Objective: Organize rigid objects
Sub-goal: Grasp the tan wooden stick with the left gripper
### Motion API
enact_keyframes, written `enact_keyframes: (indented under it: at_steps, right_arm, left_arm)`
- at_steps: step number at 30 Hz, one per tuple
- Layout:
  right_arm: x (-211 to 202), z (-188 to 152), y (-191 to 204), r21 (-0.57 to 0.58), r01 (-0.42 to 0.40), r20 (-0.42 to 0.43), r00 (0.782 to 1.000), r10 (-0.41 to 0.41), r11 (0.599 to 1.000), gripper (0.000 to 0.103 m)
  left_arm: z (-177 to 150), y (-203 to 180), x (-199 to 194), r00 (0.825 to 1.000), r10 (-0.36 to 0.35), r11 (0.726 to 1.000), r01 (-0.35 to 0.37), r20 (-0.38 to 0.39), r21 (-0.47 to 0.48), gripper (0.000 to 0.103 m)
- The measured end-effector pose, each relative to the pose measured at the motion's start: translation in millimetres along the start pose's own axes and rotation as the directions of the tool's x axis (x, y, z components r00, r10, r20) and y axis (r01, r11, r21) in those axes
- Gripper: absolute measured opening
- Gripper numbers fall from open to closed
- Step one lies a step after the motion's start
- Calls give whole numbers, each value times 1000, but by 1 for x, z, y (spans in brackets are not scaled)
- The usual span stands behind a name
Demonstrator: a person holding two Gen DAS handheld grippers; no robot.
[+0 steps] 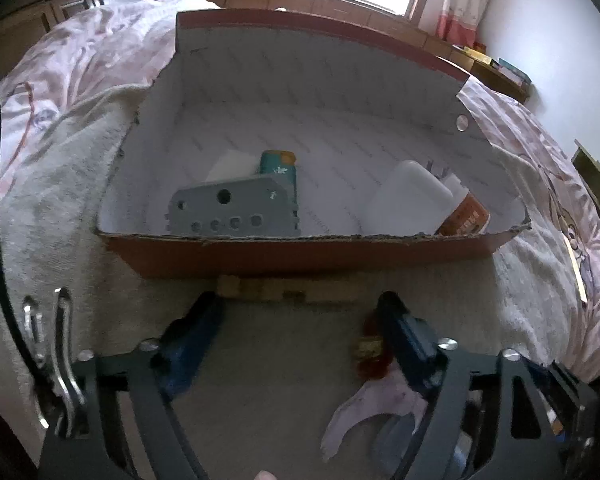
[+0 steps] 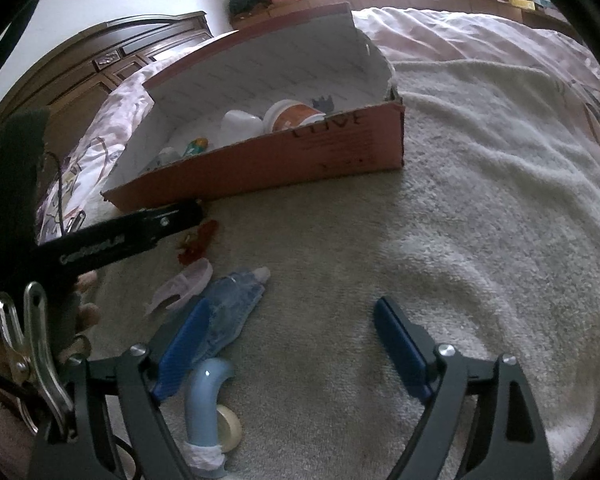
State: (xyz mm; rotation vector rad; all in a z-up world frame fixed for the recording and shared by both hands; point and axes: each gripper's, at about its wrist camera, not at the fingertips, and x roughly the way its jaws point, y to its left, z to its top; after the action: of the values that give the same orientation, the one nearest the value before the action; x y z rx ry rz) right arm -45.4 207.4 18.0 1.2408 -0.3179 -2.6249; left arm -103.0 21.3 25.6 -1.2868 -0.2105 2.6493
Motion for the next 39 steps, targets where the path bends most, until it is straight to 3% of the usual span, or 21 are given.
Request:
enact_keyframes:
  at_steps: [10,13,15,24,31,39]
  right_arm:
    - [0,-1,0,-8,-8,8,1000,8,1000,91]
    - [1,-1,1,-16,-3,10,1000,3,1000,91]
    - [1,0,1,-16,-2,10,1000,2,1000,91]
    - [1,0,3,-27,10,6,1000,-10,1000,92]
    - [2,0,10,-49,40,-2,999,-40,998,92]
    - [2,-4,29,-72,-4,-28,1000,2,997,92]
  left_arm:
    - [-4,-12,7,995,95,992,-96,18,77,86]
    - [-4,-11,7,996,92,993,-93,20,77,85]
    - [-4,-11,6,995,100,992,-101,24,81,79]
    - [-10,2,-7,998,57,996,-58,14,72,79]
    - [-21,23,-25,997,76,996,-77,29,46,79]
    - [-28,45,-37,996,81,997,-82,47,5,79]
